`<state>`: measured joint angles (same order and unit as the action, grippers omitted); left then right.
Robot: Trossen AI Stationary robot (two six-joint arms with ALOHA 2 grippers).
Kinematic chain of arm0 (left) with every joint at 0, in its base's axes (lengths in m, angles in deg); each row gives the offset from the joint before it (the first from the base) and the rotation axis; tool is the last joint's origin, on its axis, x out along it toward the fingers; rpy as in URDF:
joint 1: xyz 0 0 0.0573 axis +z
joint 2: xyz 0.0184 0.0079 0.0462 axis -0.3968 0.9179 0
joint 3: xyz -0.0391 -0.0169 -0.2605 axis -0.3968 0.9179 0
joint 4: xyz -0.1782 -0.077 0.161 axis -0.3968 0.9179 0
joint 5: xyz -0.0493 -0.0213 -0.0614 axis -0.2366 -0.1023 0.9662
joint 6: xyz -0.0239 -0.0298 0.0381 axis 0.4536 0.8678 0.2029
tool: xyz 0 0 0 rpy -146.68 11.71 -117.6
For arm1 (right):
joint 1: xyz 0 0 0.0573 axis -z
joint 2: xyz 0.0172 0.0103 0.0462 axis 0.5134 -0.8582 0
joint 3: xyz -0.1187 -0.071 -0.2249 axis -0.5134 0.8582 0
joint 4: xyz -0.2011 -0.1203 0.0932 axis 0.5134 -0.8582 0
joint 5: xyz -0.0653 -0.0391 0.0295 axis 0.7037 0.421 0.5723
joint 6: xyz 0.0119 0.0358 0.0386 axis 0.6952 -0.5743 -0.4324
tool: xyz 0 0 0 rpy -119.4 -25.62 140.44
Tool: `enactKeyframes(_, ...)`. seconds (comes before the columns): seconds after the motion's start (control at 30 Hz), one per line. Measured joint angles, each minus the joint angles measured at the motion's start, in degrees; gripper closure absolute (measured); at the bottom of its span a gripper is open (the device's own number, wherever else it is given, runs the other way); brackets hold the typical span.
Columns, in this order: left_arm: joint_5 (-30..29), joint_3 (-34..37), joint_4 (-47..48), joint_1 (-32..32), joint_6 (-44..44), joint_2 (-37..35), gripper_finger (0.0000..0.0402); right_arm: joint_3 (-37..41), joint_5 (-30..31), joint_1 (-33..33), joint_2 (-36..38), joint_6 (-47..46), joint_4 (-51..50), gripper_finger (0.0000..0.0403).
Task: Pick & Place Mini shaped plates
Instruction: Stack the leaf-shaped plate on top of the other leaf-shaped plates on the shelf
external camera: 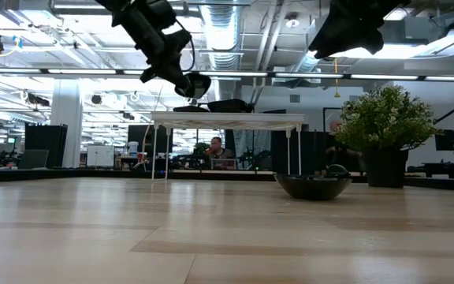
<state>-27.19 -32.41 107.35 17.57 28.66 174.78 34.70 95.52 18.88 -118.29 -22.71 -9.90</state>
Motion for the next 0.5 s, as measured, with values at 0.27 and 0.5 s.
enactKeyframes(0.27,0.3,-3.1,4.7,2.4,-3.3,1.5,0.0398,0.0,0.1,-0.3,0.0,1.2,0.0,0.0294)
enactKeyframes(0.5,1.0,-3.1,4.5,2.7,-3.6,2.9,0.0398,0.0,0.1,0.6,0.0,1.3,0.0,0.0294)
